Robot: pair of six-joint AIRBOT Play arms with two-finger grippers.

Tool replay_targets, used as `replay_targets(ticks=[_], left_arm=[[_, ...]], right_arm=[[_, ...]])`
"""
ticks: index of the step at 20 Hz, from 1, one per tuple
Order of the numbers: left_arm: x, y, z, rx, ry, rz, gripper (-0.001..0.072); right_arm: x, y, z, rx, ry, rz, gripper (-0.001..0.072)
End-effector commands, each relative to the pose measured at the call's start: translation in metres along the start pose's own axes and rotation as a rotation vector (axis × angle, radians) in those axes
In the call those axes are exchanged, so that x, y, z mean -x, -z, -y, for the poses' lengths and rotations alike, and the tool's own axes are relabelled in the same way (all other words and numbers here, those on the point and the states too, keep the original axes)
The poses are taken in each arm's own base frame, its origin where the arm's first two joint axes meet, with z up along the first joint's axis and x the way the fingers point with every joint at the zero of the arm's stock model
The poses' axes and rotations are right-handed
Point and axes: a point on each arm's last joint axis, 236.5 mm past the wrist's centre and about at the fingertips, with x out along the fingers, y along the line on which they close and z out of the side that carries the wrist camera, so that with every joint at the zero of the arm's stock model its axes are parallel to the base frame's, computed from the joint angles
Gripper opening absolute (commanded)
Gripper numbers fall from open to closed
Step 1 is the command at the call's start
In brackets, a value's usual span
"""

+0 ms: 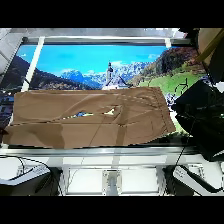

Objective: Fold the clothes and pants, and hang the long-sleeved shirts on hangers.

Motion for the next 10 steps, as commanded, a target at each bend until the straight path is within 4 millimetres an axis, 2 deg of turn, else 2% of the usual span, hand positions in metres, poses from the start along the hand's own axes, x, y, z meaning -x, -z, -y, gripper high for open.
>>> replay_targets(ticks=[1, 4, 6, 8, 10], left_arm=[[-0.001, -0.020, 0.028, 0.070, 0.137, 0.096, 0.0705], [0.000, -0.037, 0.053, 0.154, 0.240, 0.147, 0.0703], [-0.009, -0.027, 0.047, 0.071, 0.177, 0.118, 0.0702], [-0.020, -0.013, 0.031, -0.022, 0.075, 0.058, 0.0702], [-0.027, -0.004, 0.029, -0.034, 0.058, 0.019, 0.0701]], right_arm=[[0.000, -0.004, -0.013, -0.027, -0.062, 0.050, 0.0355], [0.000, -0.005, -0.015, -0.031, -0.072, 0.053, 0.0354], [0.001, -0.006, -0.019, -0.035, -0.088, 0.059, 0.0354], [0.001, -0.006, -0.020, -0.036, -0.093, 0.059, 0.0354], [0.001, -0.007, -0.021, -0.038, -0.097, 0.064, 0.0353]])
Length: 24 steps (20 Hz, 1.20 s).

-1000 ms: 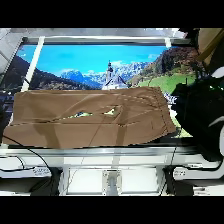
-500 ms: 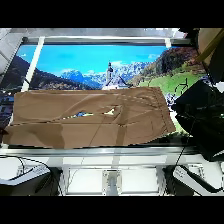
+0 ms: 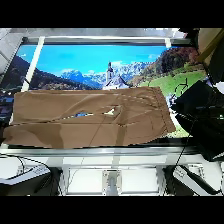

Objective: Fold the clothes and pants, and hang the long-sleeved shirts on hangers.

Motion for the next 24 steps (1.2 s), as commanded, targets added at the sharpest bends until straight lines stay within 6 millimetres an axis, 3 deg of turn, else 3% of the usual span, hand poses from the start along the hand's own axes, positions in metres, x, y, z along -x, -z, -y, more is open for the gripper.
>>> replay_targets(ticks=[1, 3, 7, 9, 11, 13, 14, 15, 20, 21, 22, 23, 24], left_arm=[[-0.010, 0.011, -0.004, -0.044, -0.038, -0.048, 0.0680], [-0.015, 0.007, 0.008, -0.015, 0.000, -0.033, 0.0602], [-0.027, 0.008, 0.038, -0.053, 0.042, -0.022, 0.0573], [-0.034, 0.013, 0.044, -0.073, 0.042, -0.040, 0.0455], [-0.037, 0.016, 0.044, -0.076, 0.038, -0.052, 0.0391], [-0.035, 0.014, 0.042, -0.085, 0.037, -0.045, 0.0203], [-0.032, 0.011, 0.042, -0.105, 0.040, -0.036, 0.0057], [-0.027, 0.008, 0.044, -0.137, 0.044, -0.023, 0.0009], [0.009, -0.015, 0.054, -0.205, 0.048, 0.088, 0.0010], [0.010, -0.010, 0.053, -0.207, 0.046, 0.067, 0.0108], [0.007, -0.001, 0.049, -0.210, 0.036, 0.028, 0.0443], [0.004, 0.006, 0.044, -0.216, 0.020, -0.011, 0.0603], [0.000, 0.013, 0.037, -0.226, -0.004, -0.047, 0.0603]], right_arm=[[0.000, -0.003, -0.005, -0.006, -0.019, 0.015, 0.0353], [0.000, -0.006, -0.006, -0.009, -0.025, 0.024, 0.0353], [0.000, -0.005, -0.006, -0.008, -0.025, 0.024, 0.0353], [0.000, -0.005, -0.006, -0.008, -0.025, 0.024, 0.0353], [0.000, -0.004, -0.007, -0.008, -0.027, 0.020, 0.0353], [0.000, -0.003, -0.007, -0.008, -0.028, 0.016, 0.0353], [0.000, -0.003, -0.007, -0.008, -0.029, 0.012, 0.0353], [0.000, -0.001, -0.008, -0.008, -0.032, 0.006, 0.0353], [0.008, -0.005, -0.007, 0.017, -0.010, 0.007, 0.0354], [0.011, -0.008, -0.007, 0.025, -0.002, 0.016, 0.0354], [0.013, -0.012, -0.007, 0.030, 0.000, 0.026, 0.0353], [0.015, -0.014, -0.008, 0.033, 0.001, 0.032, 0.0354], [0.015, -0.015, -0.008, 0.034, 0.001, 0.034, 0.0353]])
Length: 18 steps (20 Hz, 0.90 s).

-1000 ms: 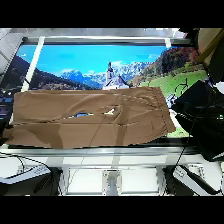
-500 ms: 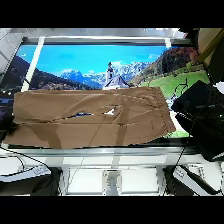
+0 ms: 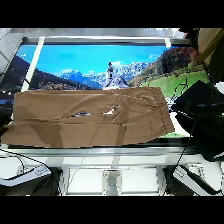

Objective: Fold the clothes and pants, and hang the long-sleeved shirts on hangers.

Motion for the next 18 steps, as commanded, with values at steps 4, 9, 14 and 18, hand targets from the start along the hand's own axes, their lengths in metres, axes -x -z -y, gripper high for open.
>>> replay_targets(ticks=[4, 9, 14, 18], left_arm=[[-0.016, 0.024, -0.010, -0.015, -0.034, -0.118, 0.0603], [-0.038, 0.027, -0.008, 0.011, -0.023, -0.142, 0.0603], [-0.038, 0.017, -0.004, 0.021, -0.005, -0.104, 0.0130], [-0.033, 0.009, 0.000, 0.013, 0.002, -0.086, 0.0281]], right_arm=[[0.004, -0.004, 0.000, 0.019, 0.009, 0.010, 0.0353], [0.004, -0.005, -0.001, 0.018, 0.007, 0.014, 0.0353], [0.004, -0.006, -0.003, 0.016, -0.002, 0.017, 0.0353], [0.004, -0.004, -0.004, 0.016, -0.005, 0.010, 0.0353]])
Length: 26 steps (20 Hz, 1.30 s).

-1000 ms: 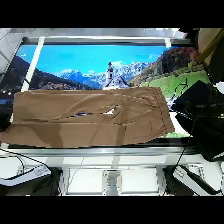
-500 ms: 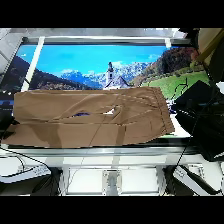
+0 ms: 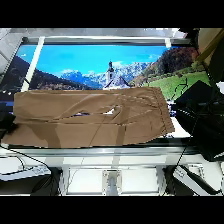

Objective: Fold the clothes and pants, and hang the long-sleeved shirts on hangers.

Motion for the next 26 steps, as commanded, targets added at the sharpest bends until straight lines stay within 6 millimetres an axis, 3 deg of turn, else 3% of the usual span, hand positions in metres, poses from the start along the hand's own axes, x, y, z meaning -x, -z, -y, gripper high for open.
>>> replay_targets(ticks=[1, 2, 8, 20, 21, 24, 26], left_arm=[[0.004, -0.006, 0.004, -0.006, 0.009, 0.012, 0.0556], [0.006, -0.007, 0.005, -0.008, 0.010, 0.008, 0.0625], [0.009, -0.013, -0.012, 0.084, -0.040, 0.022, 0.0625], [-0.001, -0.030, -0.015, 0.138, -0.035, 0.085, 0.0621], [-0.002, -0.030, -0.014, 0.141, -0.032, 0.084, 0.0592], [-0.003, -0.029, -0.014, 0.140, -0.034, 0.078, 0.0401], [-0.003, -0.028, -0.014, 0.136, -0.034, 0.074, 0.0199]], right_arm=[[0.000, 0.001, -0.001, 0.001, -0.003, -0.003, 0.0353], [0.000, 0.001, -0.001, 0.001, -0.003, -0.003, 0.0353], [0.000, 0.001, -0.001, 0.002, -0.003, -0.003, 0.0353], [0.000, -0.004, 0.001, 0.002, 0.004, 0.016, 0.0353], [0.000, -0.004, 0.001, 0.002, 0.005, 0.017, 0.0353], [0.000, -0.004, 0.001, 0.002, 0.005, 0.017, 0.0353], [0.000, -0.004, 0.001, 0.002, 0.005, 0.017, 0.0353]])
